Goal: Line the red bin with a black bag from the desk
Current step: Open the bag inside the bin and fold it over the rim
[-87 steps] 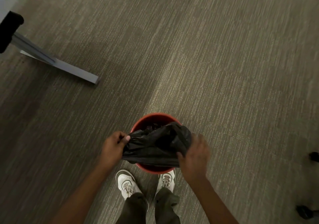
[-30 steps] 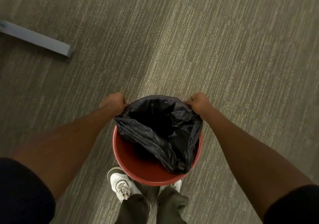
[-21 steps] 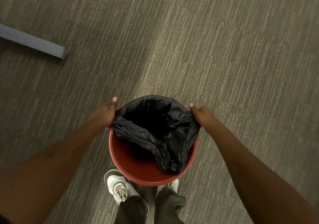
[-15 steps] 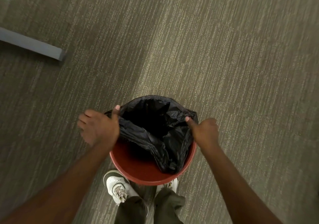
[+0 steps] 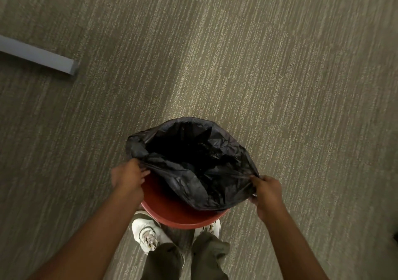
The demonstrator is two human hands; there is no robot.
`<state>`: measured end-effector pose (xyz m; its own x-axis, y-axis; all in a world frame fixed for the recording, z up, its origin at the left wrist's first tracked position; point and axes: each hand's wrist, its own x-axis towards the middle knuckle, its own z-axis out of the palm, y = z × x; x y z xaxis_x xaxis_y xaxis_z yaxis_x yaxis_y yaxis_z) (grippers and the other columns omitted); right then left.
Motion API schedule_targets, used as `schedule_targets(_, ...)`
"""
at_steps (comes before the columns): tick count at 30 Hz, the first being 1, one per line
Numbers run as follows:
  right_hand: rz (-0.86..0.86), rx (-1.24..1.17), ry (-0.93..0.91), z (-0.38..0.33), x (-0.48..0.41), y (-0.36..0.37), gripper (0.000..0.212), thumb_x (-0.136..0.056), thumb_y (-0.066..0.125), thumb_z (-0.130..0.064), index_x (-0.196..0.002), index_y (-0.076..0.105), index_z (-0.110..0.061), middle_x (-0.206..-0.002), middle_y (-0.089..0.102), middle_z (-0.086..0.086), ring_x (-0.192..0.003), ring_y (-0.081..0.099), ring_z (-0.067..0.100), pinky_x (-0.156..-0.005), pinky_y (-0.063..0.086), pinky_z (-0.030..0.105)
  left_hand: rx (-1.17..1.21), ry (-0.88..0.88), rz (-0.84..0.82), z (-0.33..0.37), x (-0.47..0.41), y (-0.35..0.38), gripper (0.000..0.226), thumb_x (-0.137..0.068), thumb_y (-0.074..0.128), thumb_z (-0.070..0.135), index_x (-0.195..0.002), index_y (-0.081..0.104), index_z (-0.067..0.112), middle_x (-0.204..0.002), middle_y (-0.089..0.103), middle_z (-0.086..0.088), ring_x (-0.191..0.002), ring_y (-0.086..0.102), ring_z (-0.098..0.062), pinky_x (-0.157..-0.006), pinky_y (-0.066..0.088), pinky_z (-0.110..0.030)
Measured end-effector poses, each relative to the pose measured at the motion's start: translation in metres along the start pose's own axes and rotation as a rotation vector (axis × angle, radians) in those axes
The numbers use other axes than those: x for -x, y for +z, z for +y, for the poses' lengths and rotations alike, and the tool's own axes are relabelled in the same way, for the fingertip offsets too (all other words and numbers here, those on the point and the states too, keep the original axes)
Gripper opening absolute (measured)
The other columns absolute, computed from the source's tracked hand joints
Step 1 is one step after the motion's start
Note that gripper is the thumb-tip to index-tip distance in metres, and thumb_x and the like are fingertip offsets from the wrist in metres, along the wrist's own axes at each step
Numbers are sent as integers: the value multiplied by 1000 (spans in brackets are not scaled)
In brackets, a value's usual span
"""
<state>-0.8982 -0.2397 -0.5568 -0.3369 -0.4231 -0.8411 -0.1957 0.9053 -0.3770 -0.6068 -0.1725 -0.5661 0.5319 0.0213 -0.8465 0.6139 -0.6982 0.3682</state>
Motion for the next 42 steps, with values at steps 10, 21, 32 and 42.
schedule_targets(10, -118, -257, 224, 26, -17, -18, 23, -99, 32, 1, -103, 55, 4, -99, 63, 21, -83, 63, 31, -54, 58, 35, 520, -184, -189, -6, 0, -48, 32, -99, 26, 14, -98, 57, 10, -87, 73, -7, -88, 62, -18, -88, 47, -37)
schedule_targets(21, -250, -386, 94, 74, 17, 8, 48, -70, 75, -21, -112, 62, 0, -105, 73, 19, -99, 69, 35, -81, 59, 43, 341, -121, -346, -48, 16, -55, 12, -81, 58, 2, -87, 69, 3, -100, 71, -15, -71, 73, -20, -56, 60, -31)
schedule_targets(32, -310, -403, 310, 97, 32, 2, 18, -81, 48, 14, -82, 57, -2, -70, 57, 13, -50, 48, 16, -38, 35, 21, 7, -162, -135, -72, -17, -75, 30, -70, 38, -19, -89, 50, 1, -73, 49, -14, -65, 50, -22, -55, 54, -38)
schedule_targets(42, -307, -526, 435, 116, 37, 16, 21, -93, 43, -7, -104, 61, -2, -82, 73, 14, -57, 67, 22, -42, 50, 27, 11, -177, -49, -74, -10, -63, 20, -79, 41, -5, -73, 52, 11, -76, 54, -12, -65, 50, -24, -57, 42, -32)
